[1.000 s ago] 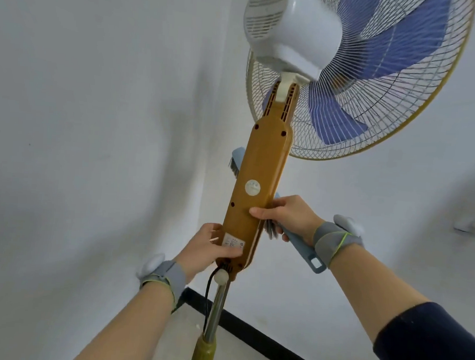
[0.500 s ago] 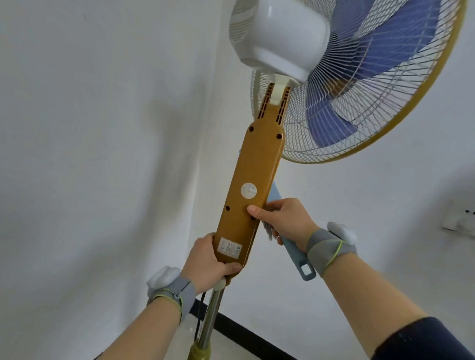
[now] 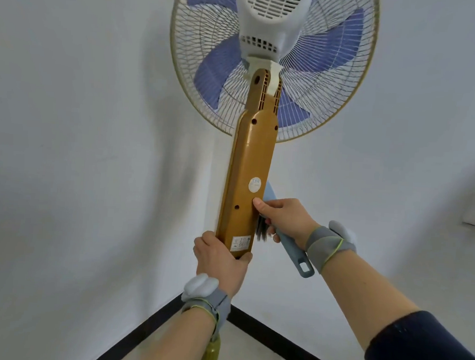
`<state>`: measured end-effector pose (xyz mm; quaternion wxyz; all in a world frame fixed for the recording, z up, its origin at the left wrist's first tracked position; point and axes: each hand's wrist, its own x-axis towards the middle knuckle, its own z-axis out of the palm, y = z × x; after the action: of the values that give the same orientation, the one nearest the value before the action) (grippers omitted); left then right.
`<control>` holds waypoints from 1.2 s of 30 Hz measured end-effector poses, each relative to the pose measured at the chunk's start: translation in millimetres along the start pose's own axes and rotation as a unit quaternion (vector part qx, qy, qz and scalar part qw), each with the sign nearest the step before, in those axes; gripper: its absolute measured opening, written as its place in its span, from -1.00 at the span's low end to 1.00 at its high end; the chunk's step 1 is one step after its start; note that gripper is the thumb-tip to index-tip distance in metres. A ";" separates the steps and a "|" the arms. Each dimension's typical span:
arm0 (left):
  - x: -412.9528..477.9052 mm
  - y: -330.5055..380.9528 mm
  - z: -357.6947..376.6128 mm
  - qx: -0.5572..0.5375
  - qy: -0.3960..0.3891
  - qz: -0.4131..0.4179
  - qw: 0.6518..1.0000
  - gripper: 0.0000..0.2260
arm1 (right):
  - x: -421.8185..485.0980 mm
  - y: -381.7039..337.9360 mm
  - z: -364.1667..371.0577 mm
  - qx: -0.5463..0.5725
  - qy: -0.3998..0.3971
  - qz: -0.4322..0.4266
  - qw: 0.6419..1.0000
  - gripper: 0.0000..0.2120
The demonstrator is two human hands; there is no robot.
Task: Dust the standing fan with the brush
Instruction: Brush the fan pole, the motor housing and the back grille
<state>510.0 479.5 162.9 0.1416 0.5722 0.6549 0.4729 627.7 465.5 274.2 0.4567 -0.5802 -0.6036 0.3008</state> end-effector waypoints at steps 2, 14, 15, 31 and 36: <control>0.6 0.0 -4.4 0.014 -0.006 0.000 1.000 -0.30 | -1.3 -1.6 -1.1 0.010 -0.011 -0.004 1.000 -0.64; 31.0 -4.1 -35.6 -0.047 -0.145 0.066 0.986 -0.42 | 2.9 0.8 0.6 0.037 -0.027 0.025 0.999 -0.69; 34.2 -2.2 -36.8 -0.059 -0.152 0.060 0.985 -0.43 | 4.2 1.5 0.4 0.041 -0.021 0.033 0.998 -0.70; 136.0 141.4 -131.2 -0.412 -0.210 -0.186 0.867 -0.70 | 35.9 -96.3 -105.7 0.087 0.134 0.196 0.968 -0.78; 192.5 201.6 -203.6 -0.474 -0.175 -0.234 0.831 -0.49 | 50.3 -167.1 -159.3 0.038 0.152 0.214 0.964 -0.94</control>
<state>427.4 535.9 493.2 0.6143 0.3381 0.4285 0.5698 704.5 463.7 497.6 0.4896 -0.7171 -0.3773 0.3222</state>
